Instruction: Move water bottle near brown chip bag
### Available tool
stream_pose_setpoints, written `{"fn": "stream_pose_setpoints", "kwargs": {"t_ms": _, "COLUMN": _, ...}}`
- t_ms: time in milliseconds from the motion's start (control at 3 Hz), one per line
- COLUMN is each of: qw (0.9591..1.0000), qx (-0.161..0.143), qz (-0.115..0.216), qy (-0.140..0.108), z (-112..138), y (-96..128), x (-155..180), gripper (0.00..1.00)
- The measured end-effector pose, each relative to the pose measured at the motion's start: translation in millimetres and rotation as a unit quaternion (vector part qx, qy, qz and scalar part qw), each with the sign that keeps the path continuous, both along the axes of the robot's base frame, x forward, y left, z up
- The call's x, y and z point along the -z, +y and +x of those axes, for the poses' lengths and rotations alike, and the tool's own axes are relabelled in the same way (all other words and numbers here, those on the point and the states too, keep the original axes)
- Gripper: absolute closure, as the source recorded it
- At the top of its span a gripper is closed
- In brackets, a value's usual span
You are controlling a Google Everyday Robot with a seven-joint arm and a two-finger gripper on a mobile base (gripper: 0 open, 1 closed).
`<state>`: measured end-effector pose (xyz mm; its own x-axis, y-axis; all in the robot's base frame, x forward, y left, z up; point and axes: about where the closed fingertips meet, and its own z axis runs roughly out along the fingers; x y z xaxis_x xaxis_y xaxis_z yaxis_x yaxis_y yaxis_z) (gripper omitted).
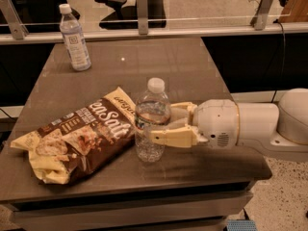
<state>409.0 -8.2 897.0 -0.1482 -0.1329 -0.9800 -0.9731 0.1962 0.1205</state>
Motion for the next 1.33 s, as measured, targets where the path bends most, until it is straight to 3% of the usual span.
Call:
{"fn": "stream_pose_setpoints", "kwargs": {"t_ms": 667, "qw": 0.9984, "qx": -0.034, "qz": -0.023, "qy": -0.040, "z": 9, "y": 14, "x": -4, "gripper": 1.00}}
{"fn": "stream_pose_setpoints", "kwargs": {"t_ms": 1333, "qw": 0.9958, "qx": -0.054, "qz": -0.043, "qy": -0.060, "z": 6, "y": 17, "x": -8, "gripper": 0.59}}
